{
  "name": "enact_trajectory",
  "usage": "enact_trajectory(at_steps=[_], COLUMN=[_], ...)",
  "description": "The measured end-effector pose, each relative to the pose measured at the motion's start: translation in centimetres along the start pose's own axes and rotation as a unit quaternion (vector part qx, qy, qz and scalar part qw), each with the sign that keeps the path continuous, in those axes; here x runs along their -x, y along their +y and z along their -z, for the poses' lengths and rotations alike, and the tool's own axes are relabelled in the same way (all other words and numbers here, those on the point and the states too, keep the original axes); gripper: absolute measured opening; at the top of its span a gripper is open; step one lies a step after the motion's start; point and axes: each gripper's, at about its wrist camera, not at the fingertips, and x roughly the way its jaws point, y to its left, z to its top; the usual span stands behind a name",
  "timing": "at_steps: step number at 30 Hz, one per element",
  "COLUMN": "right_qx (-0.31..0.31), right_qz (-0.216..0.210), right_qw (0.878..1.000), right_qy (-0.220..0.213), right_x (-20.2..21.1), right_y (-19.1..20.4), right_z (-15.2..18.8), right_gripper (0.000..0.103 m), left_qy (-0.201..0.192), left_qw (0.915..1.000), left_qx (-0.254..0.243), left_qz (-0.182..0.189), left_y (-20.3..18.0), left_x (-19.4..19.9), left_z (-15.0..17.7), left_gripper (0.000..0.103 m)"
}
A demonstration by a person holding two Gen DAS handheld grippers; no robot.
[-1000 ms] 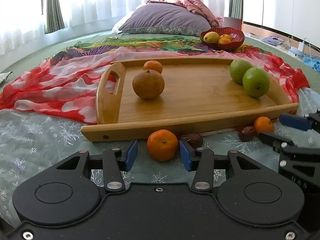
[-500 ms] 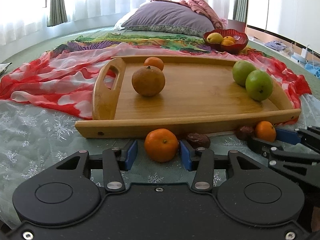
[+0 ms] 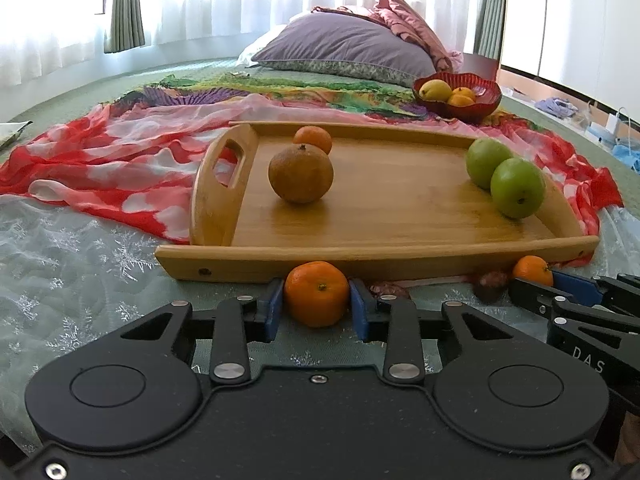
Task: Organize fruits
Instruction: 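Withdraw both tools and move them toward the next mandarin oranges, then lift the mandarin with the left tool while the right tool carries its mandarin over the tray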
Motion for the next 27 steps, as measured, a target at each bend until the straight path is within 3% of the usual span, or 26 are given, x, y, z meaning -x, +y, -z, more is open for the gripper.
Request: enact_trajectory(at_steps=[12, 27], right_qx=[-0.014, 0.017], right_qz=[0.005, 0.007], right_qw=[0.999, 0.999], right_qy=[-0.033, -0.042], right_x=[1.2, -1.9], right_y=[-0.2, 0.8], right_z=[-1.6, -4.4], right_gripper=[0.037, 0.037], left_qy=[-0.029, -0.019], left_qw=[0.9995, 0.9997], left_qx=[-0.001, -0.005], left_qz=[0.012, 0.013], left_y=[-0.9, -1.3], left_x=[1.1, -2.3], left_z=[-2.1, -5.2], left_gripper=[0.032, 0.033])
